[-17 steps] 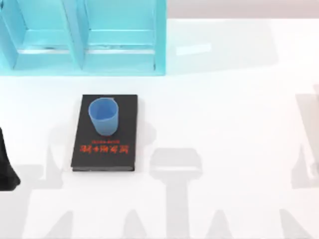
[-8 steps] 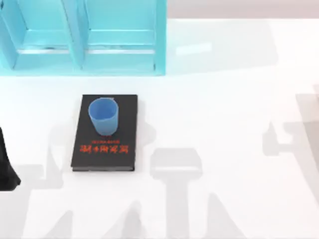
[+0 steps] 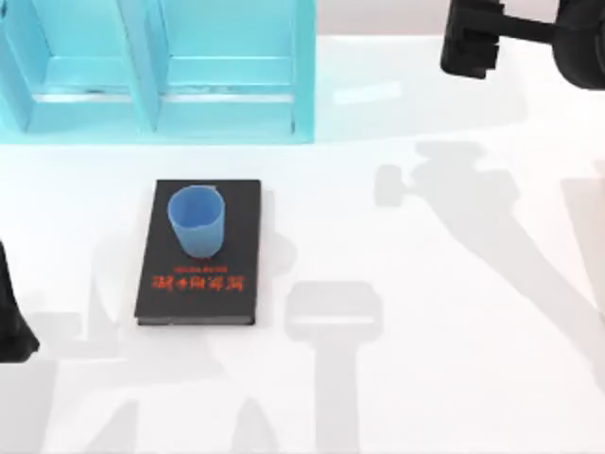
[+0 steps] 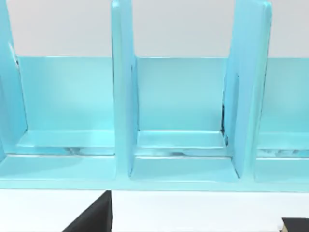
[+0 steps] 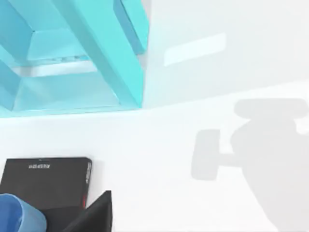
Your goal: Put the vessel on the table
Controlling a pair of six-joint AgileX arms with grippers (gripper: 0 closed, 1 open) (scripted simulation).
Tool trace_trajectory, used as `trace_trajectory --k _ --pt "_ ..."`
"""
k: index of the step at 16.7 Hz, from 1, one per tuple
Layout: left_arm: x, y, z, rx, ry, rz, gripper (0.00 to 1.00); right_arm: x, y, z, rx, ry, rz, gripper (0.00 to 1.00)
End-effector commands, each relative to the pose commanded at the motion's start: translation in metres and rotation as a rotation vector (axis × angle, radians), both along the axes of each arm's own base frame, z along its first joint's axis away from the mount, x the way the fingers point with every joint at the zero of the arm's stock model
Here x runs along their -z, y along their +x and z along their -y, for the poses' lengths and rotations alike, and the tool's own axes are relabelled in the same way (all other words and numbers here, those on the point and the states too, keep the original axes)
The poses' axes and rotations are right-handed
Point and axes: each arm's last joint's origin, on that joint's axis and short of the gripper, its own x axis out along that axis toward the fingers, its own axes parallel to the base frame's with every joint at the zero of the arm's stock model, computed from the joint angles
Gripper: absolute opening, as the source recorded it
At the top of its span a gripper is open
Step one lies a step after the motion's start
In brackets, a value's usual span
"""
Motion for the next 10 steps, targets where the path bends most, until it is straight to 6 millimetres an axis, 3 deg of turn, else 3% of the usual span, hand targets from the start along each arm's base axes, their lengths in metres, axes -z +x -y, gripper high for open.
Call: trace_trajectory --k 4,7,10 --pt "0.0 0.0 0.0 0.0 0.0 0.0 1.0 0.009 0.039 -0.092 -0.002 -0.041 -0.146 1.0" --pt "0.0 0.0 0.0 0.0 0.0 0.0 1.0 0.037 0.051 -0.158 0.004 -0.096 -0.231 1.0" --pt "0.0 0.0 0.0 0.0 0.0 0.0 1.0 0.074 0.05 -0.211 0.012 -0.16 -0.292 1.0"
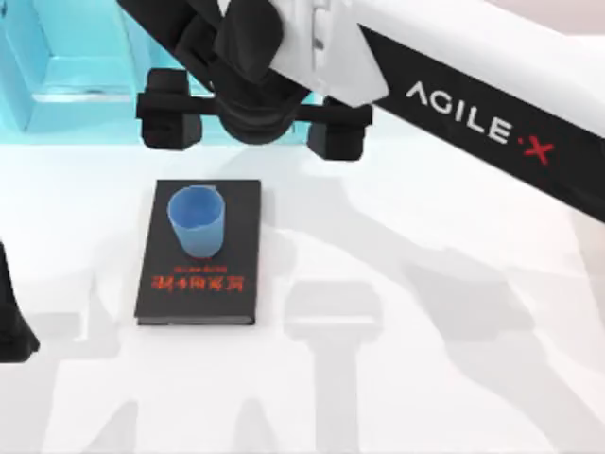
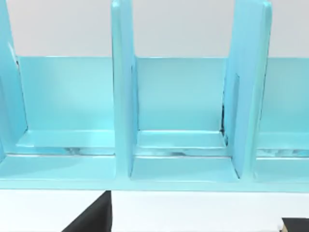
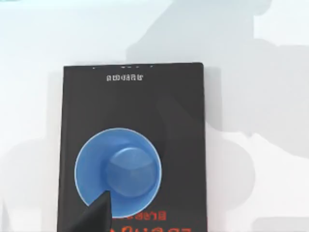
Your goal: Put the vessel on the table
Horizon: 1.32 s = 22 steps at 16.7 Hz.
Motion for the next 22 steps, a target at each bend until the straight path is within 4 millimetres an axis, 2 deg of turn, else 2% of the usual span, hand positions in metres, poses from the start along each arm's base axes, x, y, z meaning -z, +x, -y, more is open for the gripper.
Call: trace_trajectory --k 3,6,13,15,20,22 --pt "0.0 0.0 0.0 0.0 0.0 0.0 1.0 0.033 -0.007 -0.034 0.001 -0.056 -0.038 1.0" --pt "0.0 0.0 0.0 0.0 0.0 0.0 1.0 0.05 -0.012 -0.048 0.001 -0.086 -0.055 1.0" --pt "0.0 0.0 0.0 0.0 0.0 0.0 1.0 0.057 -0.008 -0.048 0.003 -0.088 -0.057 1.0" --pt "0.0 0.0 0.0 0.0 0.0 0.0 1.0 0.073 0.002 -0.05 0.001 -0.088 -0.056 1.0" --pt "0.0 0.0 0.0 0.0 0.0 0.0 1.0 0.13 0.032 -0.05 0.001 -0.084 -0.054 1.0" --pt "0.0 0.0 0.0 0.0 0.0 0.0 1.0 0.138 0.036 -0.049 0.001 -0.087 -0.056 1.0"
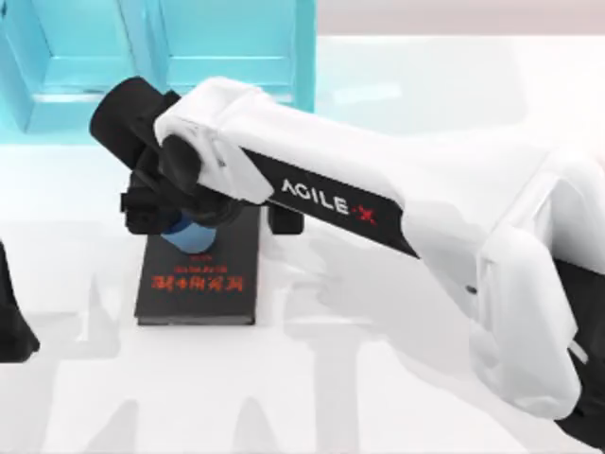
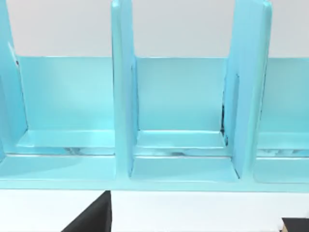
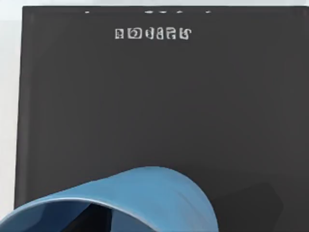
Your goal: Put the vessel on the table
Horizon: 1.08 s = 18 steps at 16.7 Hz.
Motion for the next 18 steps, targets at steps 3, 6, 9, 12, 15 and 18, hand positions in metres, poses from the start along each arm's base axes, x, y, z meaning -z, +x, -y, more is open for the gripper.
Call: trace_trajectory --k 3,6,9,12,15,18 --pt "0.0 0.0 0.0 0.0 0.0 0.0 1.0 0.0 0.0 0.0 0.0 0.0 0.0 1.0" --pt "0.0 0.0 0.0 0.0 0.0 0.0 1.0 0.0 0.0 0.0 0.0 0.0 0.0 0.77" --pt "0.0 0.0 0.0 0.0 0.0 0.0 1.0 0.0 0.0 0.0 0.0 0.0 0.0 0.55" --pt "0.0 0.0 0.0 0.0 0.0 0.0 1.0 0.0 0.0 0.0 0.0 0.0 0.0 0.32" --pt "0.0 0.0 0.0 0.0 0.0 0.0 1.0 0.0 0.0 0.0 0.0 0.0 0.0 0.1" --pt "0.0 0.0 0.0 0.0 0.0 0.0 1.0 0.0 0.0 0.0 0.0 0.0 0.0 0.0"
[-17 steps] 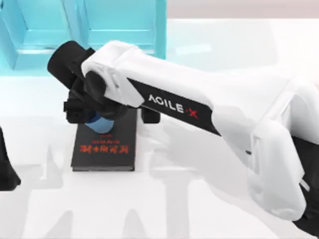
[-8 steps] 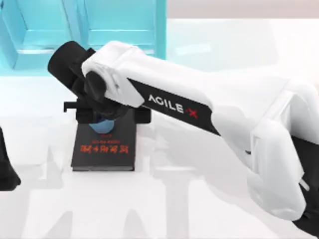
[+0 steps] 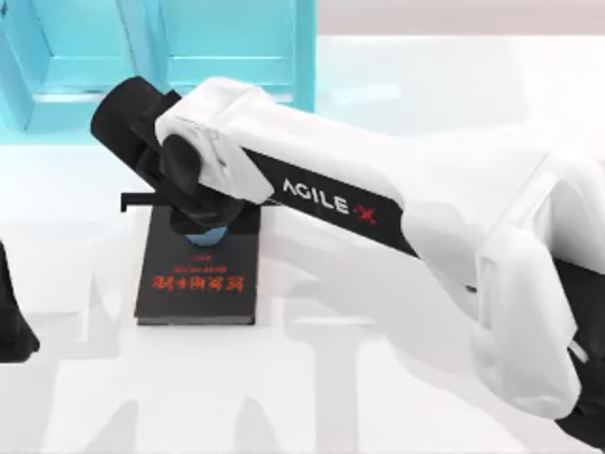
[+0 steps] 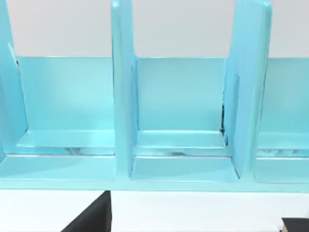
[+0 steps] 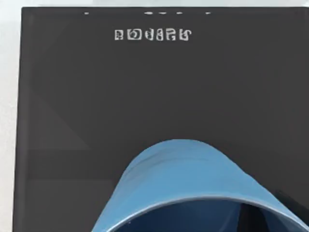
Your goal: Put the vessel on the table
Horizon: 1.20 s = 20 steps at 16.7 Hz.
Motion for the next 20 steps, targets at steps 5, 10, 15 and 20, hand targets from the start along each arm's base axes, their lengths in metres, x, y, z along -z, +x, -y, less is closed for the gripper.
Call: trace_trajectory --k 5,10,15,20 --pt "0.0 0.0 0.0 0.0 0.0 0.0 1.0 0.0 0.0 0.0 0.0 0.0 0.0 0.0" --pt "0.0 0.0 0.0 0.0 0.0 0.0 1.0 -0.007 -0.003 -0.003 -0.008 -0.002 -0.002 0.0" --pt "0.0 0.0 0.0 0.0 0.0 0.0 1.0 -0.042 -0.001 -0.003 -0.005 0.006 0.004 0.0" --pt "0.0 0.0 0.0 0.0 0.0 0.0 1.0 -0.052 -0.002 -0.001 -0.003 0.004 0.002 0.0"
